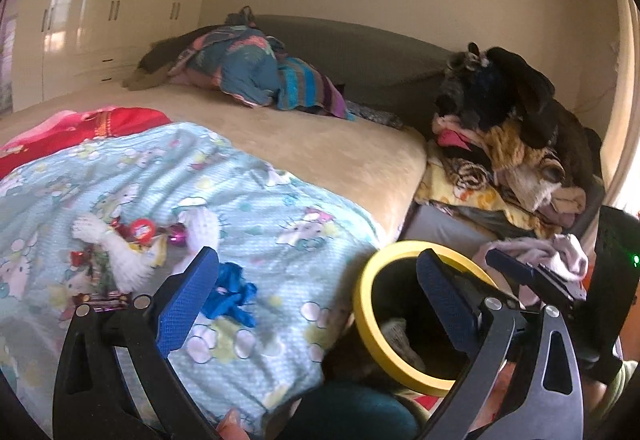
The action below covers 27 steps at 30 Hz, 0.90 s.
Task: Collect trash
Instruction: 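Move both tools back over the remaining trash on the quilt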
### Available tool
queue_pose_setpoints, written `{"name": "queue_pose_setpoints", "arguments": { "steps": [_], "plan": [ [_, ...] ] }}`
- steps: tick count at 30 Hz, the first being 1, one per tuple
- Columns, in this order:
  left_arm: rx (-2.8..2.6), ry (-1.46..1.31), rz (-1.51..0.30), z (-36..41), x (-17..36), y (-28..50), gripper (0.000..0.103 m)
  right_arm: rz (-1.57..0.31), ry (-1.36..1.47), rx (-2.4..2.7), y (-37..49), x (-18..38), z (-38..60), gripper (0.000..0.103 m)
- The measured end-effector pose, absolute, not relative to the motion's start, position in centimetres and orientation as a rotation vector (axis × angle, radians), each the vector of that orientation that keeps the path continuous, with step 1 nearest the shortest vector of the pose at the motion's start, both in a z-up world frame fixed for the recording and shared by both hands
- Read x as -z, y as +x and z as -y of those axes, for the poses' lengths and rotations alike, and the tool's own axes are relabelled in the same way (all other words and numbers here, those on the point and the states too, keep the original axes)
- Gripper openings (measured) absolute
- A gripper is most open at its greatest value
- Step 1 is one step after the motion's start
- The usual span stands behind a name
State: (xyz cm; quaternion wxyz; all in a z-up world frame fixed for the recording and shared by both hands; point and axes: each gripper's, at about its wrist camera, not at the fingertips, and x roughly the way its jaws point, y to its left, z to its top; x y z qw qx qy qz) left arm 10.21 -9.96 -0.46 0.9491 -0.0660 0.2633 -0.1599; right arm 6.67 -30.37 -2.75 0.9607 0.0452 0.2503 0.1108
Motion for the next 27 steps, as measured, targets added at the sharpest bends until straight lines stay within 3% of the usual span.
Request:
{"name": "queue_pose_setpoints", "arguments": {
  "steps": [27],
  "plan": [
    [0.025,-0.317,-0.529,-4.3,1.3,9.9,0.096,-0.536,-0.010,-0.447,8.4,2.3,18.9,0.068]
  ]
}}
